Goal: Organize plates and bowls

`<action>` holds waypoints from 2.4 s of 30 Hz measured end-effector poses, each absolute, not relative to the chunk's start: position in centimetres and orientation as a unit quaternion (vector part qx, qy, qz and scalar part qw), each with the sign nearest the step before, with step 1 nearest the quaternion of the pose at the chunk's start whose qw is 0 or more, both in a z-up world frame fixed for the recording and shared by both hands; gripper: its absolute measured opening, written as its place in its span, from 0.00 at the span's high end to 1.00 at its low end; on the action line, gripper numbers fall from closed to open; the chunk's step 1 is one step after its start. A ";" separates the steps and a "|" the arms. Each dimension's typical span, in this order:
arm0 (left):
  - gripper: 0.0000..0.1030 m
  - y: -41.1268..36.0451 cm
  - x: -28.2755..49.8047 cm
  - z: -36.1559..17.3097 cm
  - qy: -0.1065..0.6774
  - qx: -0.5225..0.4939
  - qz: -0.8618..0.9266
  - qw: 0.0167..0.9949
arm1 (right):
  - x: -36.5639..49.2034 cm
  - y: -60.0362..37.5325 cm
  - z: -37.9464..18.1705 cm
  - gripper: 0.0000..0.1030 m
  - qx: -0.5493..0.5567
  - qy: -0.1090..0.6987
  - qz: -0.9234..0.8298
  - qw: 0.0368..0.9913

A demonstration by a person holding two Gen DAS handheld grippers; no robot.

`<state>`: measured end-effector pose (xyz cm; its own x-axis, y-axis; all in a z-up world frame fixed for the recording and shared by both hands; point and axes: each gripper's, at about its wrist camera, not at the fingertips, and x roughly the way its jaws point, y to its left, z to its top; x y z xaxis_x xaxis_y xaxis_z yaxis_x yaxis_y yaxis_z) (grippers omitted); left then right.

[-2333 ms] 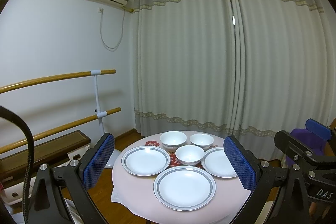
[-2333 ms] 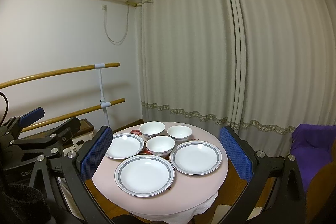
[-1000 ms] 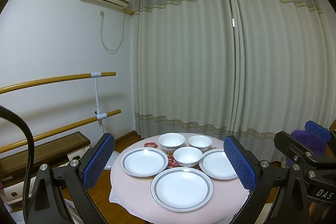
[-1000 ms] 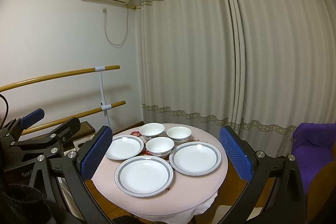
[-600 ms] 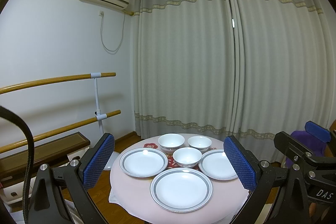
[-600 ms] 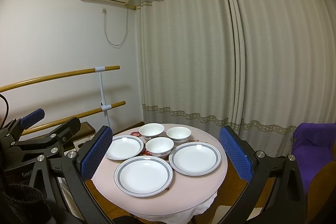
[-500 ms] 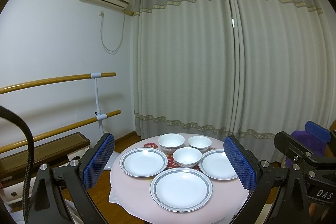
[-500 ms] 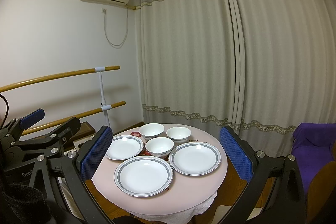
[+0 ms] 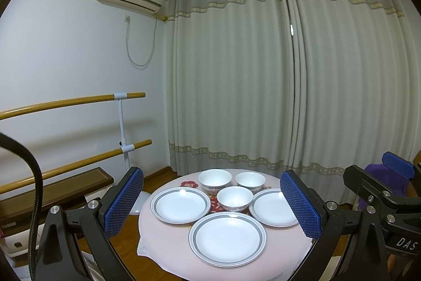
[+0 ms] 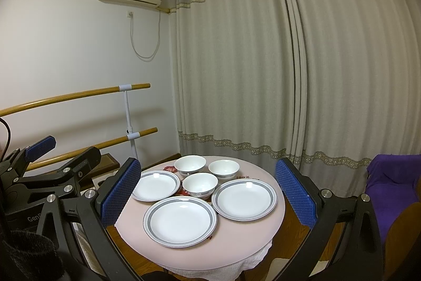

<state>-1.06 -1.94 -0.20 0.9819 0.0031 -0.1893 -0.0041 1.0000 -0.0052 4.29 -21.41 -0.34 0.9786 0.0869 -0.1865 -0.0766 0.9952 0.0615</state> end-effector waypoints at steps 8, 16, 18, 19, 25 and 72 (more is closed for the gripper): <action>0.01 -1.9 -1.2 -0.3 0.094 -0.003 0.002 0.996 | 4.3 -21.5 -0.3 0.00 0.028 0.094 0.041 0.994; 0.01 -2.0 -1.0 -0.3 0.097 -0.002 0.003 0.995 | 4.3 -21.5 -0.4 0.00 0.030 0.096 0.041 0.994; 0.01 -2.0 -0.9 -0.3 0.099 -0.001 0.002 0.995 | 4.4 -21.4 -0.4 0.00 0.031 0.098 0.041 0.994; 0.01 -2.0 -0.9 -0.2 0.100 -0.001 0.002 0.995 | 4.4 -21.4 -0.4 0.00 0.031 0.100 0.041 0.994; 0.00 -2.1 0.4 -0.7 0.112 0.015 0.002 0.994 | 5.0 -21.4 -0.6 0.00 0.034 0.111 0.039 0.993; 0.01 4.3 32.9 -20.5 0.468 0.018 -0.071 0.881 | 26.6 -22.3 -25.0 0.62 0.228 0.392 0.052 0.889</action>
